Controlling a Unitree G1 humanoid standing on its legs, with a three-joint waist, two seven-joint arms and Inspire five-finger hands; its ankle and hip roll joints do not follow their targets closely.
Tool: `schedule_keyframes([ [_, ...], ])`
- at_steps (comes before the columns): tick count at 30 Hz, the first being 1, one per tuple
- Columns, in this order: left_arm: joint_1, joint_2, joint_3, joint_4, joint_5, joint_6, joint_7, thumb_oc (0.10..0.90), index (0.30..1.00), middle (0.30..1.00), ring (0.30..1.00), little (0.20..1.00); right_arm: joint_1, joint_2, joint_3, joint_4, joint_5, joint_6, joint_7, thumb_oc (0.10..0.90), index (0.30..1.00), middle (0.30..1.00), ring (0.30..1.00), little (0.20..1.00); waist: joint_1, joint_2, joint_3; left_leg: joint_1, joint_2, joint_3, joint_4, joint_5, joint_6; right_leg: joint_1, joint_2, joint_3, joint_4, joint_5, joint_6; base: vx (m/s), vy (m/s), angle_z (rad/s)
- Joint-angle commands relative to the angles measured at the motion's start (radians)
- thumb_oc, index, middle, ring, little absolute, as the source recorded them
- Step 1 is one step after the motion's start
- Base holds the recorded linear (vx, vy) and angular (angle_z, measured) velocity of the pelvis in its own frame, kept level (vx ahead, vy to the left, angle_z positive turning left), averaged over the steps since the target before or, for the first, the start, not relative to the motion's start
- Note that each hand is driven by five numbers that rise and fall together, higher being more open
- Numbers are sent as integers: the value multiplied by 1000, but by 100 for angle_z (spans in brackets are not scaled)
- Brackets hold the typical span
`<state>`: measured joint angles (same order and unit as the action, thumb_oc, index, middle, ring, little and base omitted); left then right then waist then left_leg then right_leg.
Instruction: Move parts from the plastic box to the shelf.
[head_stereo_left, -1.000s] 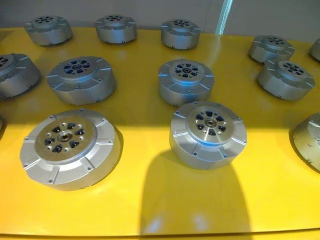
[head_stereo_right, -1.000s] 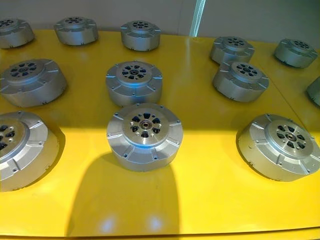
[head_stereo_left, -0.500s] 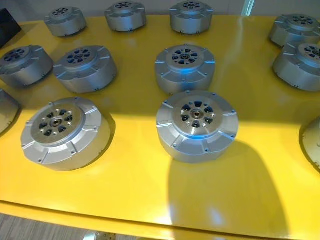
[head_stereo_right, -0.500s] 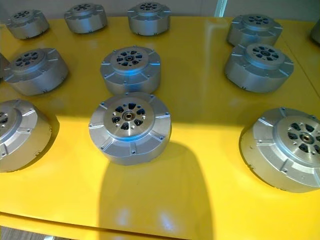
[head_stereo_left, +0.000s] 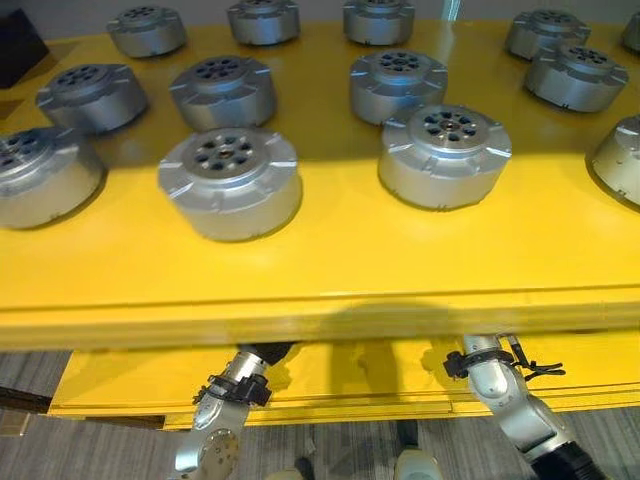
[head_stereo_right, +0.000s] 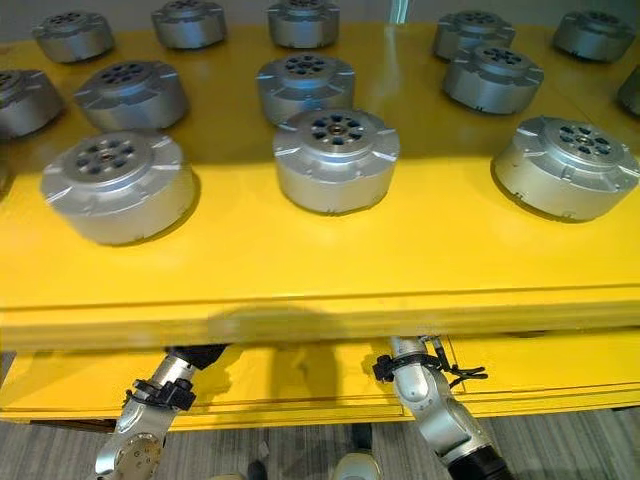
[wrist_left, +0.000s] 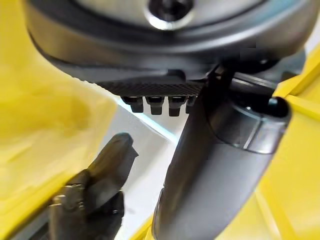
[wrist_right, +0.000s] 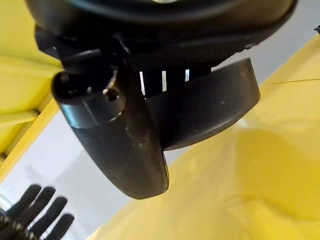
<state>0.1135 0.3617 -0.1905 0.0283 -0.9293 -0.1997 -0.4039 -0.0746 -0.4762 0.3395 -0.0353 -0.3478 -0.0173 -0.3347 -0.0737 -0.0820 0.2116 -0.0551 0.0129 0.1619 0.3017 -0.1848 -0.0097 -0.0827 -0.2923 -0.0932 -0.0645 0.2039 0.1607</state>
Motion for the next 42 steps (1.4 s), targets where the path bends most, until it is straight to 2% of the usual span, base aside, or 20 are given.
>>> schedule_keyframes([
  [1,-28,-16,63,-105,-7,-66,-35,900,1000,1000,1000,1000,-103,-21,-63,-109,10,-94,-19,400,300,300,300,300,29,51,-17,344,6,91,-337,15,8,-83,134,-198,-23,42,32,-299,127,-20],
  [3,0,-22,74,-108,-6,-78,-28,900,1000,1000,1000,1000,-85,-6,-60,-126,-7,-102,8,400,300,300,300,300,43,45,-11,358,-12,135,-369,28,19,-60,138,-274,-7,73,44,-353,133,-54],
  [4,6,-22,78,-109,-5,-80,-25,900,1000,1000,1000,1000,-80,-6,-58,-131,-6,-106,14,400,300,300,300,300,44,45,-11,348,-15,150,-373,35,27,-55,135,-278,38,48,39,-431,101,-94],
  [5,1,-21,81,-99,-1,-77,-20,900,1000,1000,1000,1000,-69,-12,-57,-137,2,-111,16,400,300,300,300,300,40,46,-21,315,-17,150,-380,59,39,-46,140,-252,111,-7,27,-345,65,-72],
  [6,-6,-20,79,-96,-2,-72,-17,900,1000,1000,1000,1000,-65,-13,-59,-137,3,-112,16,400,300,300,300,300,36,48,-24,302,-17,140,-380,69,45,-47,141,-224,158,-17,22,-351,42,-49],
  [8,-43,-20,57,-80,4,-50,2,900,1000,1000,1000,1000,-51,-14,-65,-134,1,-112,4,400,300,300,300,300,21,58,-31,258,-11,94,-380,101,64,-71,140,-120,355,-59,3,-261,-28,2],
  [10,-61,-23,36,-64,13,-48,4,900,1000,1000,1000,1000,-42,-12,-70,-126,0,-114,-6,400,300,300,300,300,17,61,-32,237,0,61,-377,115,68,-59,140,-78,423,-103,-12,-224,-215,64],
  [11,-59,-31,24,-39,12,-56,-12,900,1000,1000,1000,1000,-34,-8,-76,-122,0,-114,-13,400,300,300,300,300,26,58,-41,212,14,37,-373,127,63,-3,134,-53,395,-138,-18,-172,-299,88],
  [13,-57,-34,23,-17,8,-57,-29,900,1000,1000,1000,1000,-41,-4,-71,-110,-1,-109,-19,400,300,300,300,300,37,52,-47,210,26,23,-377,134,51,62,132,-50,341,-164,-13,-151,-342,54],
  [14,-53,-36,29,-15,8,-51,-33,900,1000,1000,1000,1000,-50,-2,-64,-105,-3,-105,-17,400,300,300,300,300,51,50,-54,205,36,30,-378,141,37,110,135,-69,288,-201,-12,-162,-400,17],
  [15,-44,-37,36,-17,9,-46,-26,900,1000,1000,1000,1000,-63,0,-56,-101,-4,-95,-7,400,300,300,300,300,66,46,-58,205,46,41,-380,148,21,142,132,-96,238,-209,-8,-152,-381,11],
  [19,-24,-49,58,-49,-9,-14,15,900,1000,1000,1000,1000,-116,-4,-10,-132,-1,-16,40,400,300,300,300,300,99,52,-57,183,109,61,-389,193,-38,197,160,-146,147,-241,-33,-127,-337,-23],
  [21,-17,-54,63,-59,-2,-7,13,900,1000,1000,1000,1000,-126,-7,-6,-131,-3,-6,53,400,300,300,300,300,107,53,-57,155,131,57,-389,220,-57,216,173,-156,119,-244,-47,-110,-260,3],
  [22,-5,-61,69,-63,-7,-3,1,900,1000,1000,1000,1000,-133,-14,2,-125,-6,6,53,400,300,300,300,300,117,54,-52,87,173,45,-389,284,-92,240,192,-152,86,-247,-66,-129,-212,8],
  [25,4,-71,89,-66,-12,2,-40,900,1000,1000,1000,1000,-139,-24,-3,-120,-9,18,66,400,300,300,300,300,122,56,-42,38,198,46,-389,317,-102,252,202,-159,72,-256,-81,-159,-104,20],
  [28,5,-69,96,-80,-24,-13,-52,900,1000,1000,1000,1000,-134,-56,-17,-102,1,-16,81,400,300,300,300,300,109,44,-37,87,156,95,-329,243,-66,228,182,-173,76,-241,-83,-236,-2,-1],
  [30,-7,-68,99,-85,-26,-20,-22,900,1000,1000,1000,1000,-126,-66,-17,-87,-9,-46,66,400,300,300,300,300,94,25,-47,140,104,65,-230,148,-35,185,178,-143,82,-200,-78,-216,62,10],
  [35,-44,-47,72,-73,-29,15,-12,900,1000,1000,1000,1000,-132,-43,-13,-58,-15,-1,39,400,300,300,300,300,74,34,-66,218,92,75,-349,150,-24,162,188,-149,102,-187,-62,-41,167,16],
  [38,-36,-44,64,-80,-16,38,-29,900,1000,1000,1000,1000,-118,-37,-29,-59,-17,6,28,400,300,300,300,300,75,28,-64,235,78,75,-373,146,-19,152,179,-149,90,-164,-40,26,115,13],
  [42,-18,-39,52,-96,9,56,-37,900,1000,1000,1000,1000,-108,-32,-41,-65,-35,4,14,400,300,300,300,300,75,23,-61,243,67,92,-385,138,-7,141,189,-158,93,-164,-38,41,92,5],
])
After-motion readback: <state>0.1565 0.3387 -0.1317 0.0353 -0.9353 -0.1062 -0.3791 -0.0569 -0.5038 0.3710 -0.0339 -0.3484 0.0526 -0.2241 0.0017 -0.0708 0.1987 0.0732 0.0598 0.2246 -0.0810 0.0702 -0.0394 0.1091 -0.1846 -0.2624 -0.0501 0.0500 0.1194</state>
